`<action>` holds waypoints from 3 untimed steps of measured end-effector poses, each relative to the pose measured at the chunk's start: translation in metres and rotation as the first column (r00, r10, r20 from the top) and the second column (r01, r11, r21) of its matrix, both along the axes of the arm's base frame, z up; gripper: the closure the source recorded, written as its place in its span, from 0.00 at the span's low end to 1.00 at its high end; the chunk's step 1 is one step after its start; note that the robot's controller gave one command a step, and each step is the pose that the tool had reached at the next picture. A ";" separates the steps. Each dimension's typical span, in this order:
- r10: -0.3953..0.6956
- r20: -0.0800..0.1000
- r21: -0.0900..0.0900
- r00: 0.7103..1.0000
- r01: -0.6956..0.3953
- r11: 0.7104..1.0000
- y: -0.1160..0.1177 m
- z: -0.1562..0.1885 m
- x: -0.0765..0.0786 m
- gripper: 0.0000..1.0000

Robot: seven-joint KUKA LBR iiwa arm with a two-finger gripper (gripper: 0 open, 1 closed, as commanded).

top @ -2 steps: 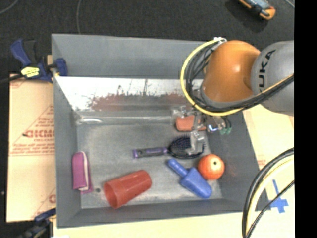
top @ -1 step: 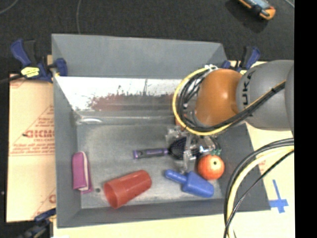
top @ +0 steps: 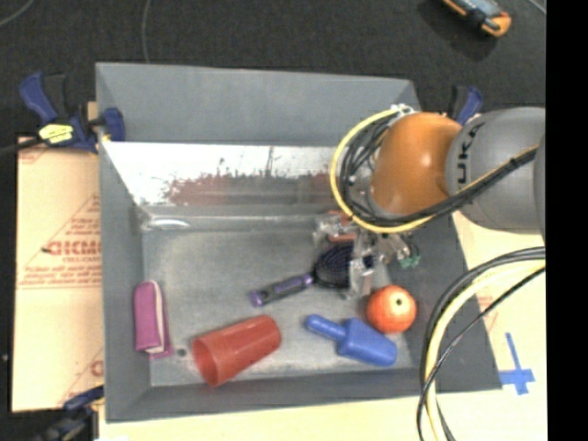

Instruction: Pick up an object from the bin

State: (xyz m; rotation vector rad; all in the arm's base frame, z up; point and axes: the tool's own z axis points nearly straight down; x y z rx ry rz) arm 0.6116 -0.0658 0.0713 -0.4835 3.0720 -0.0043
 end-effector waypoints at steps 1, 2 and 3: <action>-0.083 -0.029 0.000 0.996 0.083 0.997 0.023 0.007 -0.030 1.00; -0.083 -0.029 0.000 0.996 0.083 0.997 0.023 0.007 -0.030 1.00; -0.084 -0.040 0.000 0.996 0.084 0.996 0.023 0.029 -0.033 1.00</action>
Offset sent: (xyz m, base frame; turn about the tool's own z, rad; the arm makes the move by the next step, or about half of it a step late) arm 0.0000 0.0000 0.0000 0.0000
